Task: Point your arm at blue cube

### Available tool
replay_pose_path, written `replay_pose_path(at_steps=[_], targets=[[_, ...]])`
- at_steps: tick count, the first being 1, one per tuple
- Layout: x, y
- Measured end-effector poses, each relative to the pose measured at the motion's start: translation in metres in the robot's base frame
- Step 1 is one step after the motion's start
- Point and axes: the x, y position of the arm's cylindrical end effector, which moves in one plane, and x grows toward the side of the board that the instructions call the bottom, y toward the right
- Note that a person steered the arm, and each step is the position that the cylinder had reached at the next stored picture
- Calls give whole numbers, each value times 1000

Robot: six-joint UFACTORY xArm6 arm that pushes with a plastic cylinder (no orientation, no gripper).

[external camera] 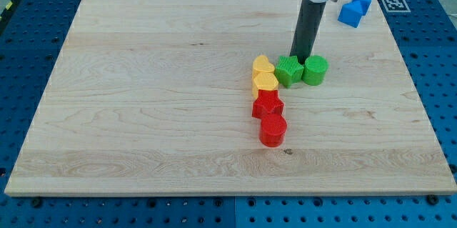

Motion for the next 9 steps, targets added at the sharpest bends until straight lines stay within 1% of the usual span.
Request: replay_pose_path(at_steps=[1, 2, 3, 5, 7, 9], targets=[[-13, 20], [-13, 45], [-13, 46], [-13, 88], [-22, 143], [-22, 143]])
